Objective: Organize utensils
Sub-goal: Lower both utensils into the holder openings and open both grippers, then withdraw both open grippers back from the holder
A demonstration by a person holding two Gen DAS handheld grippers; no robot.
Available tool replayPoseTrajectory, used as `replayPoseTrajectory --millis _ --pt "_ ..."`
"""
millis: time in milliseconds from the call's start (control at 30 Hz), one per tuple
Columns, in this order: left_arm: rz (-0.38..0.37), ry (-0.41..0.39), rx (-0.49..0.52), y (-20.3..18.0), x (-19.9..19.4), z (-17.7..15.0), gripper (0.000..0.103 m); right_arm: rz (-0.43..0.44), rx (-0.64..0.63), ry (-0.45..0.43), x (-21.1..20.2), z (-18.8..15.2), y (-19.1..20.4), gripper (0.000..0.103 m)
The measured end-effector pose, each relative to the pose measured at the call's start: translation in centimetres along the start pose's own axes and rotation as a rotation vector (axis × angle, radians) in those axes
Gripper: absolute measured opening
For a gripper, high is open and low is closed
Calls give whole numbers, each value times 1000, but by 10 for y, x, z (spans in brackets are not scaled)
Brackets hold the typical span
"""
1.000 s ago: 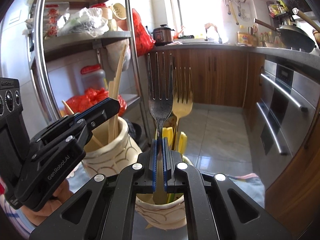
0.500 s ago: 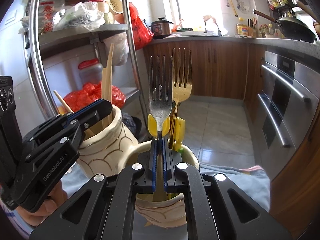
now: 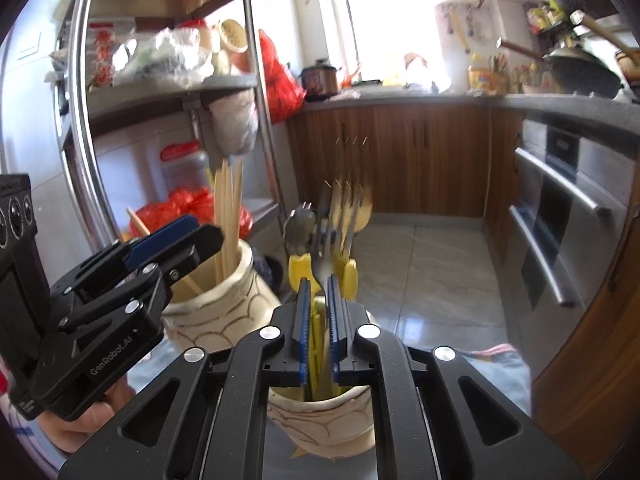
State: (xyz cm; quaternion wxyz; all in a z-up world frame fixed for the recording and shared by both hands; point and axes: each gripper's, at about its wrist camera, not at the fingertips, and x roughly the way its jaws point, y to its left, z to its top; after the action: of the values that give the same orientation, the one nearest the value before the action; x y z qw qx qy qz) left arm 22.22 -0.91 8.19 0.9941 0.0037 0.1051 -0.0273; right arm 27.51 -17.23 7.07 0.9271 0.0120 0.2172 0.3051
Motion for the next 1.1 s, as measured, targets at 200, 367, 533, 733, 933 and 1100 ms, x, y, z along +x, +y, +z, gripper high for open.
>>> replayPoseTrajectory --millis 200,367,533,733,933,1100 --pt "-11 -16 -2 2 -14 2 44 -23 37 -73 -19 -2 -7 31" --pt "-17 -32 -9 5 -31 2 58 -20 36 -90 -27 -10 -4 41" --pt "-7 -46 -24 11 -50 -1 74 -20 24 -103 -38 -20 2 51" --pt "25 -69 -29 16 -72 -11 95 -46 45 -158 -53 -35 7 72" --pt "24 -81 -91 31 -91 -32 97 -87 36 -173 -61 -60 16 87" --pt "60 -92 -87 33 -101 -44 97 -115 6 -211 -70 -78 27 93"
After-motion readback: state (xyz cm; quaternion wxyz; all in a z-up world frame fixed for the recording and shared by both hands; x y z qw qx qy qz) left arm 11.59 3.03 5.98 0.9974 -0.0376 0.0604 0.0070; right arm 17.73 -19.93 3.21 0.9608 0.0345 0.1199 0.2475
